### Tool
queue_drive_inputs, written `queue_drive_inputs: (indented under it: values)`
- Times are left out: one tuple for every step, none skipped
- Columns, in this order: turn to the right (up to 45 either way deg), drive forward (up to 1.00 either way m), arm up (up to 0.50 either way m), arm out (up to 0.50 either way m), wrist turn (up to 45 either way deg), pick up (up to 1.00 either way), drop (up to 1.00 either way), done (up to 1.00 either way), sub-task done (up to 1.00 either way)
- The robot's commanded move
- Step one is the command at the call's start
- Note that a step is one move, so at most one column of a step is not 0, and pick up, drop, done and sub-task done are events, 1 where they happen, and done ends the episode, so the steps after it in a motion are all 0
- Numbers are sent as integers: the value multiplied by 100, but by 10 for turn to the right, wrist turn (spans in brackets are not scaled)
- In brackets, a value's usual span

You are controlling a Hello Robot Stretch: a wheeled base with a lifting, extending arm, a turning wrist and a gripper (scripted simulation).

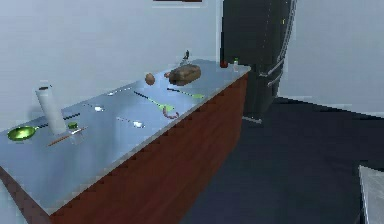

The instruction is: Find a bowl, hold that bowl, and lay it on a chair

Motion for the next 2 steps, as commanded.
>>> queue_drive_inputs:
  values:
    - [0, 0, 10, 0, 0, 0, 0, 0, 0]
    - [0, 0, 20, 0, 0, 0, 0, 0, 0]
